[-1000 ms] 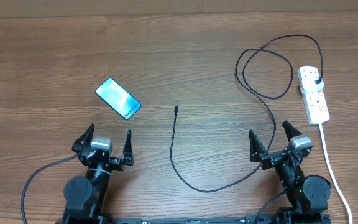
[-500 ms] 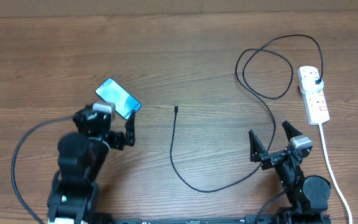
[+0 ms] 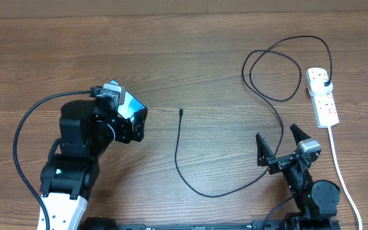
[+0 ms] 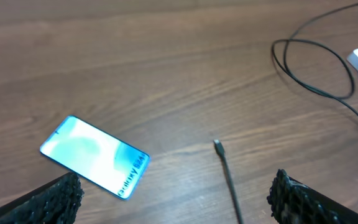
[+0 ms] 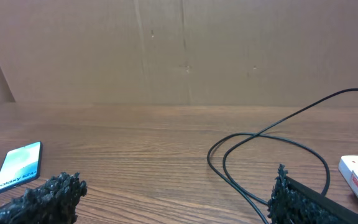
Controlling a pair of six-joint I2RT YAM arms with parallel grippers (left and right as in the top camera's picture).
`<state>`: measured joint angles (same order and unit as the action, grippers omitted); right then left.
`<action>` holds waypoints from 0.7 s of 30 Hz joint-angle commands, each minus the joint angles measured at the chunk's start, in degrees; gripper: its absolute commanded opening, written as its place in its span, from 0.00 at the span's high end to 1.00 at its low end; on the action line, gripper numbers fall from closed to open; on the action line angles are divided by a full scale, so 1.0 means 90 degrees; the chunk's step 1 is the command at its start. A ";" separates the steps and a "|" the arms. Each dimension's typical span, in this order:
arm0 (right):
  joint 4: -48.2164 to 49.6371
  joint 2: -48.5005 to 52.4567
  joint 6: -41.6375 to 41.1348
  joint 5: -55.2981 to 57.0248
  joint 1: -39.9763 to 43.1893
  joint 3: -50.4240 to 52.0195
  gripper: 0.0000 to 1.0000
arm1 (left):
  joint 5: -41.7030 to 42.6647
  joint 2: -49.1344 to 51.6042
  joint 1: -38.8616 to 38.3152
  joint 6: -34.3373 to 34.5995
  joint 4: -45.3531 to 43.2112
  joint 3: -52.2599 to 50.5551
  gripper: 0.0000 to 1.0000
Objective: Plug charger to phone and switch on socket
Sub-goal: 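Move the left gripper forward over the Galaxy phone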
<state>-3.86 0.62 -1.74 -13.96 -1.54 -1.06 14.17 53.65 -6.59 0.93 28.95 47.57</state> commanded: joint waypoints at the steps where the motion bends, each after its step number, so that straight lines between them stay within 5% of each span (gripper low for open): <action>1: 0.0039 -0.0051 -0.0049 0.0073 -0.0032 0.0068 0.00 | 0.0457 0.0095 0.0063 0.0136 0.0153 0.0197 0.00; 21: 0.0039 -0.0051 -0.0049 0.0073 -0.0032 0.0068 0.00 | 0.0765 0.1100 0.0063 0.0138 0.1039 0.0185 0.01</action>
<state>-3.86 0.62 -1.78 -13.93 -1.54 -1.06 19.81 62.67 -6.59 1.43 38.57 47.97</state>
